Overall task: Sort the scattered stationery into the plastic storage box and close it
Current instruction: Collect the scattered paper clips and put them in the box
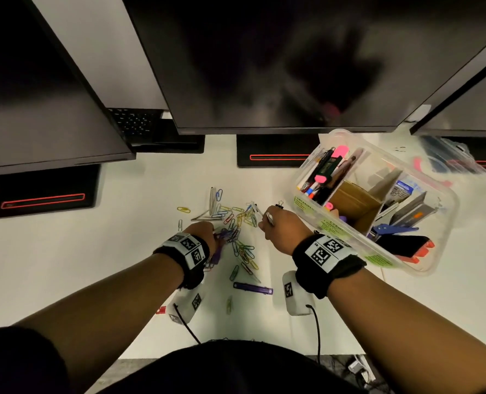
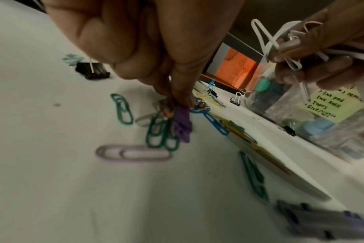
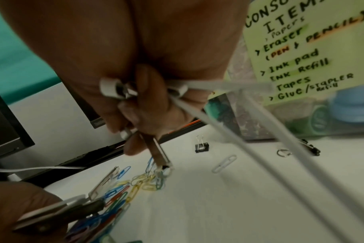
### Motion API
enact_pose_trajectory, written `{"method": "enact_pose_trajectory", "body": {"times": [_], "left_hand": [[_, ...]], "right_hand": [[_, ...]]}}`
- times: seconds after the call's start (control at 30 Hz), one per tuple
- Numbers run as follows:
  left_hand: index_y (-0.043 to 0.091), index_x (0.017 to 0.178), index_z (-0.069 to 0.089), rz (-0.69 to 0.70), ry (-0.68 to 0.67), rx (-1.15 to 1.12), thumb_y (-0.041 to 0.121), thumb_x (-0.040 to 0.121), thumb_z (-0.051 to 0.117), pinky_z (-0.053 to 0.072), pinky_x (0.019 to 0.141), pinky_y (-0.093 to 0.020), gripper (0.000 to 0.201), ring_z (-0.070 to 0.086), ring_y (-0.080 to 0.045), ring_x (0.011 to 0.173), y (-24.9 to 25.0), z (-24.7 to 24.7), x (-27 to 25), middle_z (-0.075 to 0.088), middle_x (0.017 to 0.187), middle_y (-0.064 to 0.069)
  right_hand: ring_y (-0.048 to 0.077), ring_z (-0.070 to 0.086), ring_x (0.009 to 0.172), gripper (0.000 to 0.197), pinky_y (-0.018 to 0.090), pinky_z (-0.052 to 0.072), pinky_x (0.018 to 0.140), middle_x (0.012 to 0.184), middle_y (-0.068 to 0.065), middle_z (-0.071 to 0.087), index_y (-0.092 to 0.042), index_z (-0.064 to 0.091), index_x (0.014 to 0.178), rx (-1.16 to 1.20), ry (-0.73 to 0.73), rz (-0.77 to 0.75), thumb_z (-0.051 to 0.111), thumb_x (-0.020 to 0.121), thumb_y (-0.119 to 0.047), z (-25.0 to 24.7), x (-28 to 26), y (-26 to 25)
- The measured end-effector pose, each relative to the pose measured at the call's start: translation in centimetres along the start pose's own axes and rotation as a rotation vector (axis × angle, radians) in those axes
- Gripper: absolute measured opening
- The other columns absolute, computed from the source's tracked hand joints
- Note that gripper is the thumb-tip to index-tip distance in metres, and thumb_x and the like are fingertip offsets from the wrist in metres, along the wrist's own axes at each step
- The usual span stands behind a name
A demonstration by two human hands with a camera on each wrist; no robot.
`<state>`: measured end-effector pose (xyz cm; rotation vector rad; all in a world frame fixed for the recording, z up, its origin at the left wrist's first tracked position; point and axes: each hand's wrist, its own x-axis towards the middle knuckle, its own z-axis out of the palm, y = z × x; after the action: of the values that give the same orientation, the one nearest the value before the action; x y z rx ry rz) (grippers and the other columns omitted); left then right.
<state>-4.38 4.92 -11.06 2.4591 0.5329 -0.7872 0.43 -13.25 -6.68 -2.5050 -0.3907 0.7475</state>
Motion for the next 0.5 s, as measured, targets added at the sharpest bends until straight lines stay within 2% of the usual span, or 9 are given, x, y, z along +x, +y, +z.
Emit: {"method": "enact_pose_trajectory", "body": {"times": [0.07,0.1,0.17,0.2,0.27,0.37,0.43,0.5], "left_hand": [[0.024,0.123,0.057,0.017,-0.012,0.021,0.041,0.088,0.052,0.048,0.094,-0.029,0.040,0.061,-0.027,0.111,0.4,-0.4,-0.2,0.064,0.123,-0.002],[0.018,0.118,0.060,0.018,-0.010,0.039,0.040,0.089,0.052,0.047,0.089,-0.028,0.037,0.061,-0.029,0.108,0.6,-0.7,-0.3,0.066,0.119,-0.004],[0.008,0.106,0.063,0.005,0.011,0.067,0.042,0.091,0.051,0.046,0.078,-0.029,0.039,0.062,-0.032,0.101,1.0,-1.5,-0.4,0.067,0.108,-0.012],[0.006,0.103,0.062,0.006,0.022,0.073,0.042,0.091,0.051,0.045,0.076,-0.030,0.040,0.062,-0.033,0.099,1.1,-1.8,-0.5,0.067,0.106,-0.014],[0.005,0.102,0.059,0.045,0.056,0.097,0.042,0.093,0.048,0.045,0.077,-0.031,0.039,0.060,-0.033,0.099,1.3,-2.4,-0.9,0.066,0.106,-0.015],[0.007,0.106,0.056,0.088,0.057,0.179,0.040,0.096,0.044,0.041,0.074,-0.029,0.036,0.060,-0.031,0.099,1.0,-2.6,-1.2,0.065,0.107,-0.014],[0.008,0.109,0.055,0.105,0.034,0.223,0.039,0.096,0.043,0.042,0.076,-0.029,0.036,0.060,-0.030,0.100,1.0,-2.6,-1.4,0.065,0.110,-0.013],[0.007,0.107,0.057,0.086,0.017,0.173,0.041,0.096,0.044,0.043,0.078,-0.030,0.038,0.058,-0.030,0.093,0.8,-2.5,-1.4,0.065,0.108,-0.014]], "right_hand": [[0.033,0.062,0.092,0.020,0.032,0.044,0.071,0.098,0.020,0.069,-0.001,0.054,0.097,0.016,0.009,0.007,0.047,0.095,-0.020,0.0,-0.1,0.1],[0.031,0.063,0.090,0.014,0.031,0.045,0.069,0.097,0.019,0.070,-0.004,0.053,0.093,0.030,0.013,0.007,0.049,0.094,-0.017,0.0,-0.2,0.1],[0.024,0.060,0.083,0.003,0.022,0.041,0.059,0.097,0.017,0.071,-0.012,0.049,0.088,0.054,0.013,0.001,0.050,0.091,-0.011,0.0,-0.3,0.0],[0.021,0.058,0.082,0.006,0.017,0.037,0.056,0.098,0.016,0.071,-0.014,0.048,0.088,0.060,0.009,-0.002,0.050,0.090,-0.009,0.0,-0.3,-0.1],[0.020,0.056,0.084,0.006,0.012,0.034,0.055,0.100,0.014,0.071,-0.014,0.050,0.090,0.071,-0.012,0.001,0.051,0.089,-0.008,0.1,-0.1,-0.3],[0.024,0.061,0.092,0.011,0.012,0.034,0.057,0.102,0.013,0.070,-0.010,0.055,0.100,0.072,-0.047,0.019,0.051,0.090,-0.009,0.5,0.0,-0.6],[0.022,0.058,0.086,0.012,0.015,0.035,0.055,0.102,0.013,0.070,-0.011,0.055,0.101,0.069,-0.078,0.031,0.050,0.090,-0.010,0.8,0.0,-0.6],[0.020,0.055,0.080,0.015,0.016,0.036,0.051,0.103,0.014,0.069,-0.010,0.055,0.104,0.075,-0.107,0.042,0.050,0.090,-0.010,1.1,0.0,-0.5]]}}
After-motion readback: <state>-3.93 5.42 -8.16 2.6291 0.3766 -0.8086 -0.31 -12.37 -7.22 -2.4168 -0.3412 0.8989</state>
